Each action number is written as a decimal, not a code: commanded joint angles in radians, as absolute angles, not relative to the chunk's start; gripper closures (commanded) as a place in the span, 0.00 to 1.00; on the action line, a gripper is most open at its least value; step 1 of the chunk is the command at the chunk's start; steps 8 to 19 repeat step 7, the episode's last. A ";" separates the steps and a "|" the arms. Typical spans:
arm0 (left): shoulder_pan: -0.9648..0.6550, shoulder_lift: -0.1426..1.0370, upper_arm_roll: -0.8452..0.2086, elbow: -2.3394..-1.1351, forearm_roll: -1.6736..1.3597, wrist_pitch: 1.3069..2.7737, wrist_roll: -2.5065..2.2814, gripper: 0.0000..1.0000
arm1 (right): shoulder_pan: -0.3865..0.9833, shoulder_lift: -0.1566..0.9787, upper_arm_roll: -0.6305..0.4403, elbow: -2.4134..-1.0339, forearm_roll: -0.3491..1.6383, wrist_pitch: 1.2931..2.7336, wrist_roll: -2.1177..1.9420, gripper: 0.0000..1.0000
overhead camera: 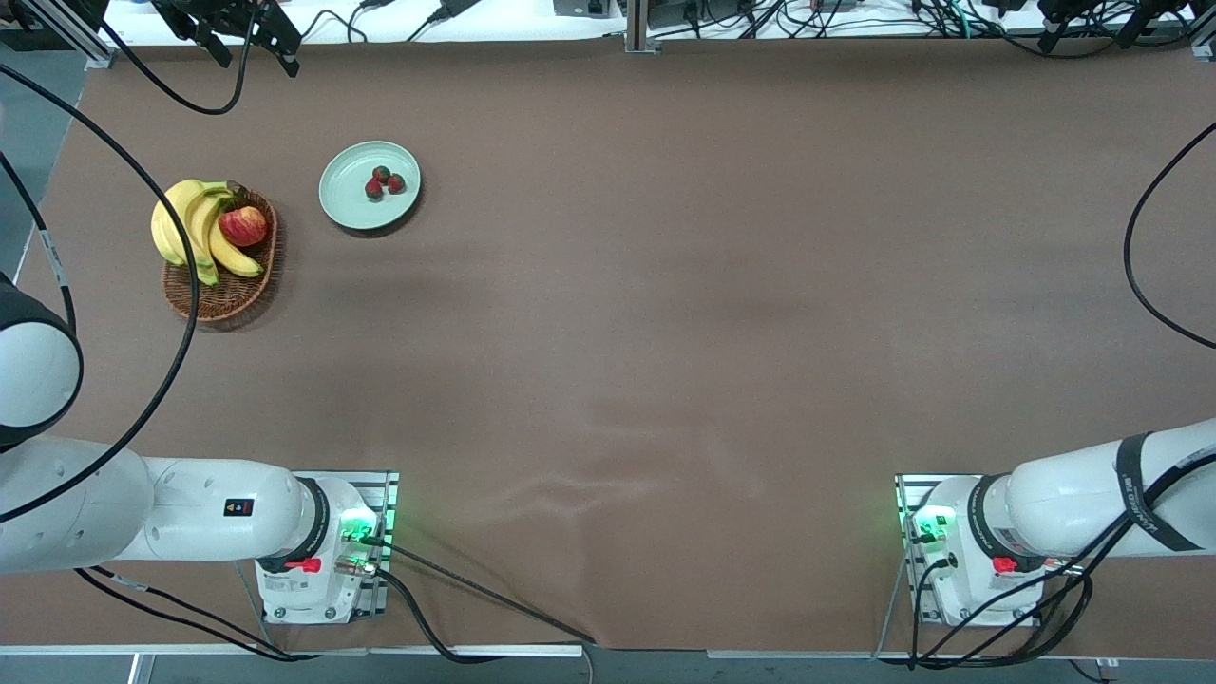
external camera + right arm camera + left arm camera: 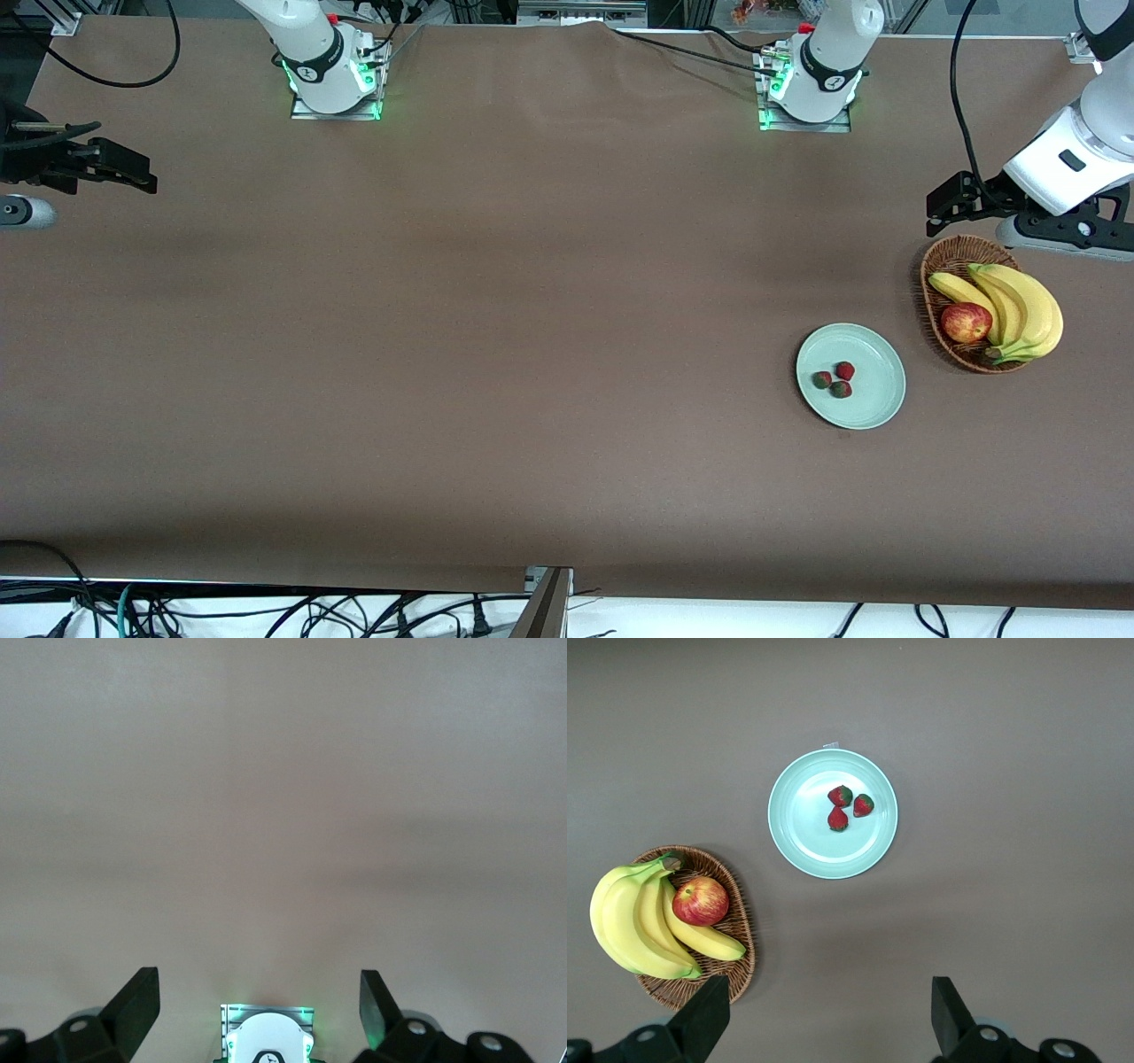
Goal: Collect all strawberries into plate
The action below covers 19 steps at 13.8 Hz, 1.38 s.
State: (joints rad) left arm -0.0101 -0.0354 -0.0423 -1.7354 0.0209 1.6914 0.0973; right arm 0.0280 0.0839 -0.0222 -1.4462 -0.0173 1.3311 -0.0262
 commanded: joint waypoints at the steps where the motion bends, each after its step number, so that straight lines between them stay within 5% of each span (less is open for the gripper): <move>1: -0.015 -0.045 -0.043 -1.749 0.040 1.703 0.087 0.00 | 0.020 0.092 -0.014 -1.422 -0.032 1.322 -0.044 0.00; 19: -0.015 -0.043 -0.040 -1.750 0.031 1.701 0.086 0.00 | 0.020 0.092 -0.014 -1.422 -0.032 1.322 -0.044 0.00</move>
